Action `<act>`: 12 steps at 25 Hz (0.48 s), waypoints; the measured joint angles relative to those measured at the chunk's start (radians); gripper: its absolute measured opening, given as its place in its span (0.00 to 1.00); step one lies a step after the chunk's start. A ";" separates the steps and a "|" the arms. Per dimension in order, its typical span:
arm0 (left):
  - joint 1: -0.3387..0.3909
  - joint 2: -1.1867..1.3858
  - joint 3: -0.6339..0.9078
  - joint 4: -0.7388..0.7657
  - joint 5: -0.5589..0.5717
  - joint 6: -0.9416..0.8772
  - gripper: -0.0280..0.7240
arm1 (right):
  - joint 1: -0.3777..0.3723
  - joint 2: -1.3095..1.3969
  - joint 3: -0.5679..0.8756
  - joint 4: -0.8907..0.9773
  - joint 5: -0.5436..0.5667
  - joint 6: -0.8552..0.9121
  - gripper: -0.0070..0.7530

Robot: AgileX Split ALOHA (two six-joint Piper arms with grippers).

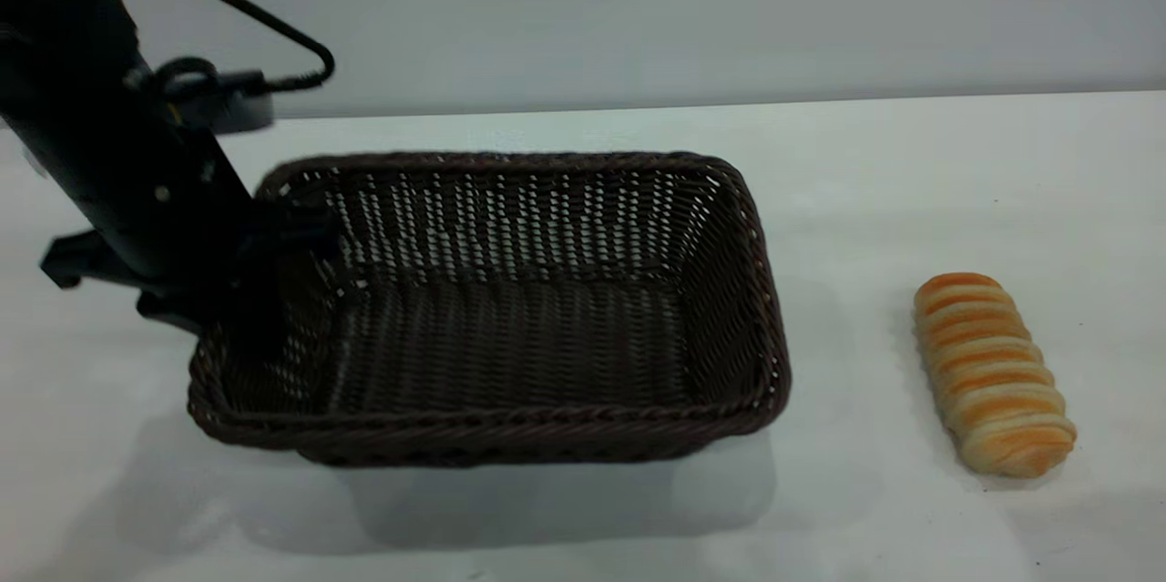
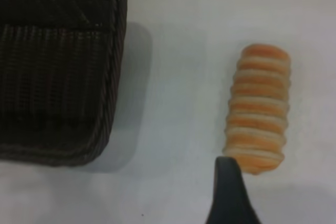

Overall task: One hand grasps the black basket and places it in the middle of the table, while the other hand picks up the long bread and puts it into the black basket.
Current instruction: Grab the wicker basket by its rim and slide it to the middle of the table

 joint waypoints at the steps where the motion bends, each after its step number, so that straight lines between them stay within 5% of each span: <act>1: -0.002 0.011 0.000 -0.010 0.000 0.011 0.24 | 0.000 0.020 0.000 0.013 -0.010 -0.007 0.66; 10: -0.005 0.036 -0.009 -0.027 0.003 0.040 0.25 | 0.000 0.205 -0.003 0.056 -0.126 -0.050 0.66; 12: -0.005 0.037 -0.010 -0.027 0.015 0.073 0.32 | 0.000 0.235 -0.006 0.058 -0.147 -0.056 0.66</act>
